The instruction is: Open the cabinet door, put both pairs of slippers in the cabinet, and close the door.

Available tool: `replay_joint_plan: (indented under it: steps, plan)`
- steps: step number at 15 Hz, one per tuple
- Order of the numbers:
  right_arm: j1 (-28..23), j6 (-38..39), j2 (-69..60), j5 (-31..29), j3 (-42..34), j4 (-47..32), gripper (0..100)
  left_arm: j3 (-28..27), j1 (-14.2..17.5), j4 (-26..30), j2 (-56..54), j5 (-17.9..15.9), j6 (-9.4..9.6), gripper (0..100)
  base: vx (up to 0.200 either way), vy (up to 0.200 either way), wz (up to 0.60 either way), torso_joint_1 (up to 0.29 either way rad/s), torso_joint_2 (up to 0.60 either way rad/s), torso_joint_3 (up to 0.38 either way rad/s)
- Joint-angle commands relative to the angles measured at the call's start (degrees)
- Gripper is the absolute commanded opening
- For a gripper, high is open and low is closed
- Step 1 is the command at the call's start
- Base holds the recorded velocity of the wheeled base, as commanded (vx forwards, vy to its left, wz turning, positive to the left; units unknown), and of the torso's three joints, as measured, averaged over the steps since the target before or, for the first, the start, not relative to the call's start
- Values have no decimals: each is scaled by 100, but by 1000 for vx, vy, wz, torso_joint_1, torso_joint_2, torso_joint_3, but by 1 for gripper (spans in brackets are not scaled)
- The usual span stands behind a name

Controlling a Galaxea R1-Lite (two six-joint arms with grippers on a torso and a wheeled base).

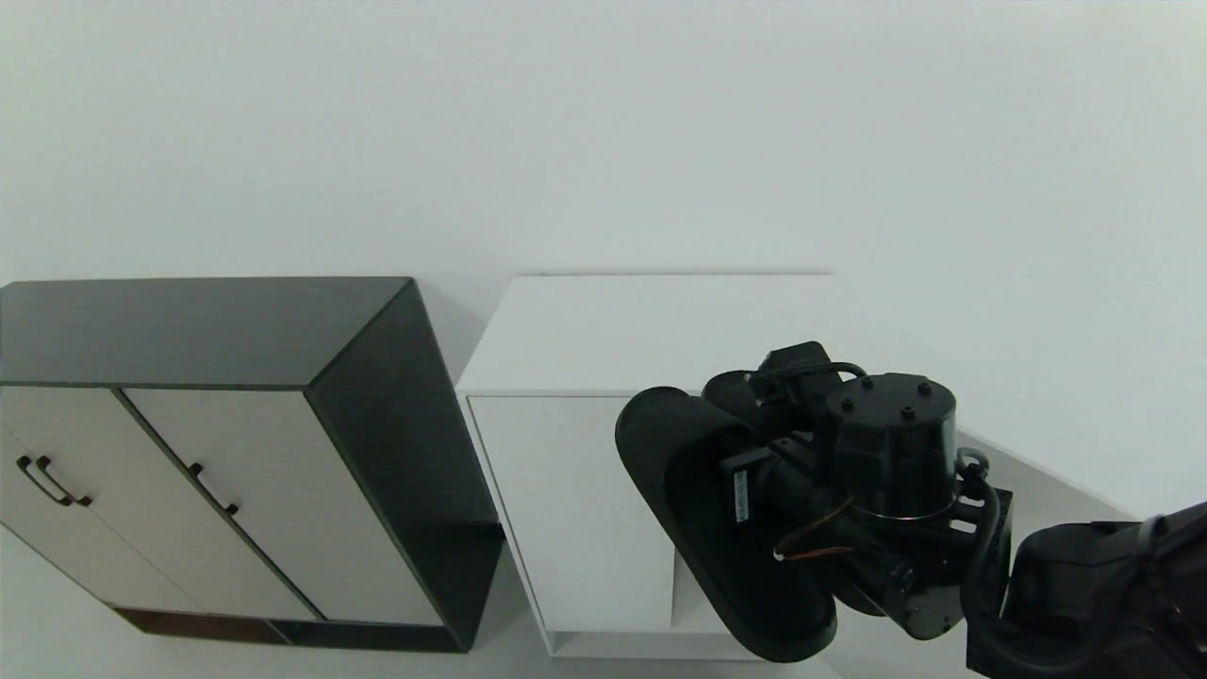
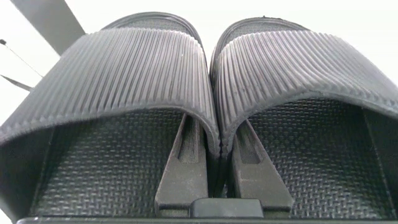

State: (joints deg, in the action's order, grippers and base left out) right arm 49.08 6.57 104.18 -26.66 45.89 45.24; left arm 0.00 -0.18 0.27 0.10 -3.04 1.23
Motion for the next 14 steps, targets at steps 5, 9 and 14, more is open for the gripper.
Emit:
replay_joint_plan:
  steps: [5,9,14]
  plan:
    - [-21,2,67,3,-1,55,0,0,1,0,-1,5,0,0,0,-200,0,4,0,3]
    - [-21,2,58,3,-1,55,0,0,1,0,-1,5,-9,0,0,-50,0,3,1,1]
    - [-39,-59,67,12,-212,424,0,0,1,0,-1,-4,-9,0,0,0,0,0,0,0]
